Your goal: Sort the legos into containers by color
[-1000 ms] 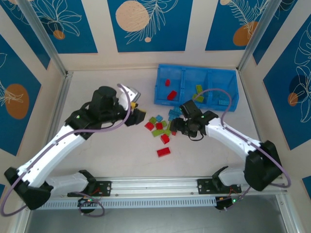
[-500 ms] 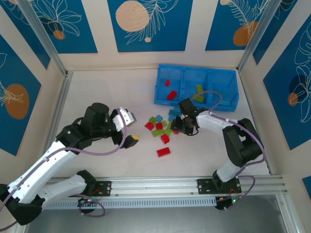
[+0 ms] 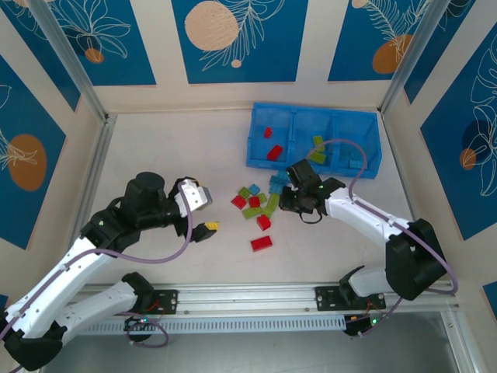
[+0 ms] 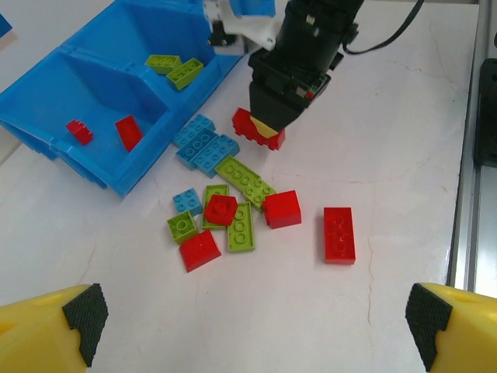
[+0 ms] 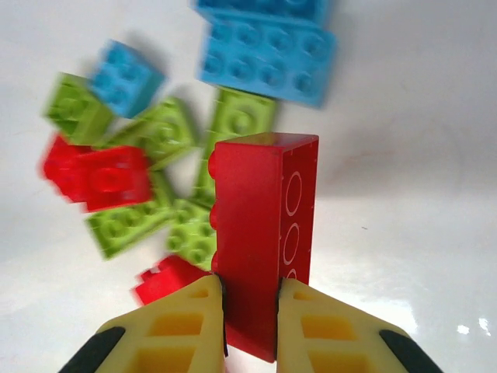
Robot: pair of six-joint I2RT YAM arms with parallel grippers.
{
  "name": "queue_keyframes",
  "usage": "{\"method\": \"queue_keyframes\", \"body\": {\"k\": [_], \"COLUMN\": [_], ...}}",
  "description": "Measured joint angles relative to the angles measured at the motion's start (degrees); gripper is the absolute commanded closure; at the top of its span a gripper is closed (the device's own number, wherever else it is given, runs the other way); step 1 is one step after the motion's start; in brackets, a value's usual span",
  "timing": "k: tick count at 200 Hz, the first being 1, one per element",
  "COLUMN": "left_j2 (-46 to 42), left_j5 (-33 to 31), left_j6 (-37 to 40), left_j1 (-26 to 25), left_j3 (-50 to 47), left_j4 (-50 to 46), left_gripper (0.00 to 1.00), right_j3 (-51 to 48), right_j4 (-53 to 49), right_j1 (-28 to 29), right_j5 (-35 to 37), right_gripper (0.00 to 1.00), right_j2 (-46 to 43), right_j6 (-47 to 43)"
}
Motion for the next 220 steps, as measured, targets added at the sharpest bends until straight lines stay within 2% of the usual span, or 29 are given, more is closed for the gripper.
{"method": "queue_keyframes", "body": {"k": [38,85,96,118,147,178,200,220], "left_j2": [0.0,0.02,0.02,0.04,0.17,0.17,0.24,0.63], "left_j5": [-0.15,-0.76,-1.25,-2.25,-3.21,-3.58,-3.61,-3.58], "left_j6": [0.0,-0.02,-0.04,-0.17,-0.2,-0.2,-0.2,-0.2], "left_j1": [0.0,0.02,0.02,0.02,0.11,0.11,0.11,0.11], "left_j3": [-0.74,-2.01,-2.05,-2.08,-2.08,-2.08,-2.08,-2.08], "left_j4": [0.48,0.66,0.66,0.66,0.66,0.66,0.63,0.63], "left_gripper": [0.0,0.0,0.0,0.0,0.0,0.0,0.0,0.0], "right_j3": [12.15,37.22,42.56,52.83,63.25,61.64,49.44,34.25], "right_j4": [0.68,1.84,1.01,-2.45,-8.52,-11.1,-10.71,-7.74], "right_j1": [1.22,-3.89,-5.35,-7.41,-8.57,-7.91,-6.01,-2.91], "right_j5": [1.42,1.31,1.25,1.25,1.22,1.22,2.21,4.26], "right_gripper": [0.83,0.82,0.76,0.56,0.53,0.52,0.47,0.4], "right_j2": [2.54,23.91,29.27,38.36,44.76,40.35,28.72,14.43], "right_j6": [-4.15,-9.4,-10.19,-11.82,-13.42,-14.36,-13.97,-11.15]}}
